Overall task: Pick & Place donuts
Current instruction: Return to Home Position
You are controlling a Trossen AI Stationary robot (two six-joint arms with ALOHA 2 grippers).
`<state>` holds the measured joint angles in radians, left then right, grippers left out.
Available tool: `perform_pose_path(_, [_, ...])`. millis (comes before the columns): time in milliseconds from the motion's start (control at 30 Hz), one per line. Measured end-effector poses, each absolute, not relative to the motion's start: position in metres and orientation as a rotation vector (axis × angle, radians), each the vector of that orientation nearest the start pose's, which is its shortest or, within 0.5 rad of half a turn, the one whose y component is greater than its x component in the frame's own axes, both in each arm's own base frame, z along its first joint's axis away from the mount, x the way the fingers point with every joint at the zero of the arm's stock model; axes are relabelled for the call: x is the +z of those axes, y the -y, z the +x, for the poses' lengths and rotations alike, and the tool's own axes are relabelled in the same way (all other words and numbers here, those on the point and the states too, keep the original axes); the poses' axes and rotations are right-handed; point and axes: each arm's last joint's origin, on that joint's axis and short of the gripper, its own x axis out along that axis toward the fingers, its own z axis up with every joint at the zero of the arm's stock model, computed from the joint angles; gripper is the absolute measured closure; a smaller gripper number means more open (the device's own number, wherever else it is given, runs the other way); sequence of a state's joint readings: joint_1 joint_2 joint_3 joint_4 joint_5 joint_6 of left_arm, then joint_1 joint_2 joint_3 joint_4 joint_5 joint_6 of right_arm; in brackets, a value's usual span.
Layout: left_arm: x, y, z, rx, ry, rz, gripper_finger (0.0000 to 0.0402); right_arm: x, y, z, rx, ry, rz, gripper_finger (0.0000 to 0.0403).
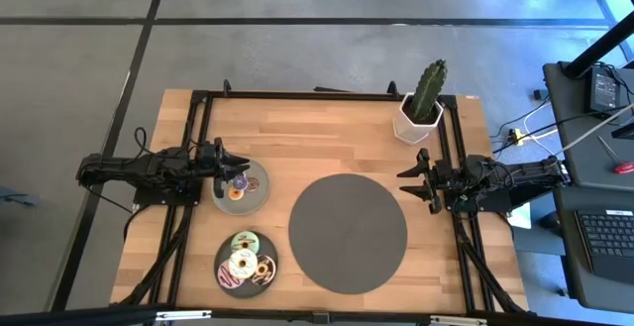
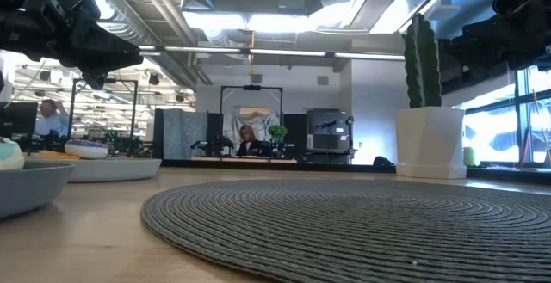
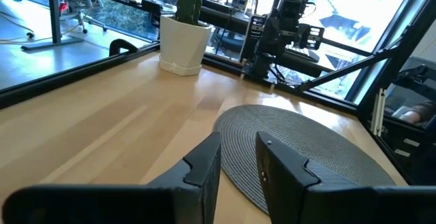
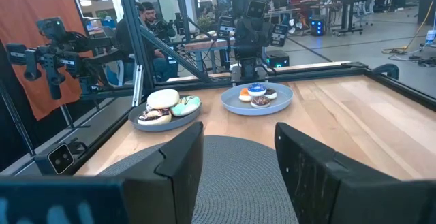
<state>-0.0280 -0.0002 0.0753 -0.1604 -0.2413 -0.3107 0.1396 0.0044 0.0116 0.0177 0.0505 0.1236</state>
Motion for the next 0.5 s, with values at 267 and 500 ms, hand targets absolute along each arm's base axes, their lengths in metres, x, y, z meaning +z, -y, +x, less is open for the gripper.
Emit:
perform_pose_path(267, [0.1736,-0.0044,0.0914,0.224,-0.050,-0.298,0.0315,0.1688,-0.0121,0.0965,0.090,0.019,0.128,0.0220])
perform_pose_path(500, [0.1736,-0.0043,0.0915,0.224,-0.051,-0.298,0.0309,0.1689,-0.0121,0.0965,0.090,0.019,0.126,0.0220])
